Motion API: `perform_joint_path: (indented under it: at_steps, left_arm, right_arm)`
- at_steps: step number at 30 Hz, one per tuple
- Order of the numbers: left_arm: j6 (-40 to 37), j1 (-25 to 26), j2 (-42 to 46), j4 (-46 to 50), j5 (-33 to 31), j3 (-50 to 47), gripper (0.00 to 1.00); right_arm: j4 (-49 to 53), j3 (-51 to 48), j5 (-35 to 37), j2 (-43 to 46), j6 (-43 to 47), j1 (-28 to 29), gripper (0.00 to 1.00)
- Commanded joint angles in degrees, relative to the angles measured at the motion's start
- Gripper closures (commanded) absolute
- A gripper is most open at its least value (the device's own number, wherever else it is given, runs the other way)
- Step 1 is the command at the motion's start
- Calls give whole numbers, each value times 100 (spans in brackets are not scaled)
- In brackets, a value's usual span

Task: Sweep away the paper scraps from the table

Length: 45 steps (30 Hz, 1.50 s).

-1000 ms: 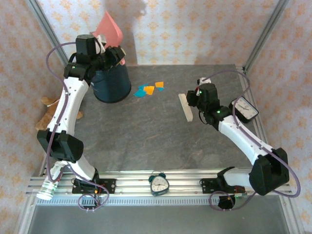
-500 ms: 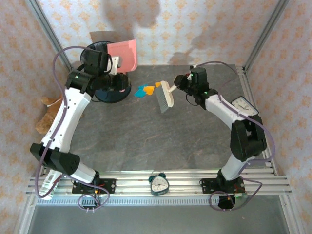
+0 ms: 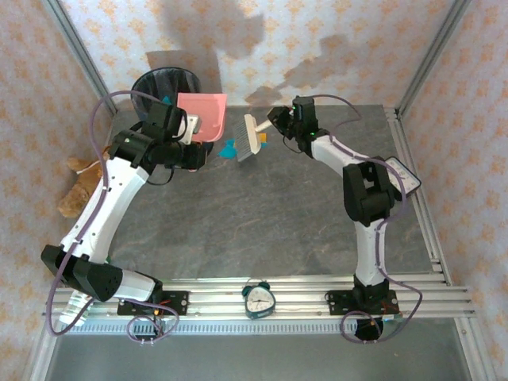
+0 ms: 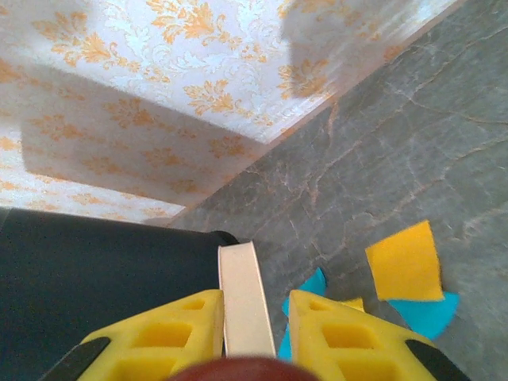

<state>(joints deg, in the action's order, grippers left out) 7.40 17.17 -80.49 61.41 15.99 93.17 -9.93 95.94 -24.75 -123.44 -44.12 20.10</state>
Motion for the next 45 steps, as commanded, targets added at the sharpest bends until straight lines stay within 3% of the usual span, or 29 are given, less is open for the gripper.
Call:
perform_joint_path:
  at_steps: [1,11,18,28,45]
  left_arm:
    - [-103,59,113,86,-138,-48,100]
    - [-176,67,89,208,-120,-27,100]
    - [-186,67,101,215,-50,-49,100]
    - [-129,80,53,194,96,-63,100]
    - [-117,357,-55,198,140,-93,100]
  right_arm:
    - [-87,709,-147,-363,-327,85,100]
    - [1012,2425,50,-1559,-147,190,100]
    - [1779,2459,620,-1525,340,205,100]
    - [1829,1056,1741,-550,533,162,100]
    - [1294,-2005,2908,1489,130,122,100]
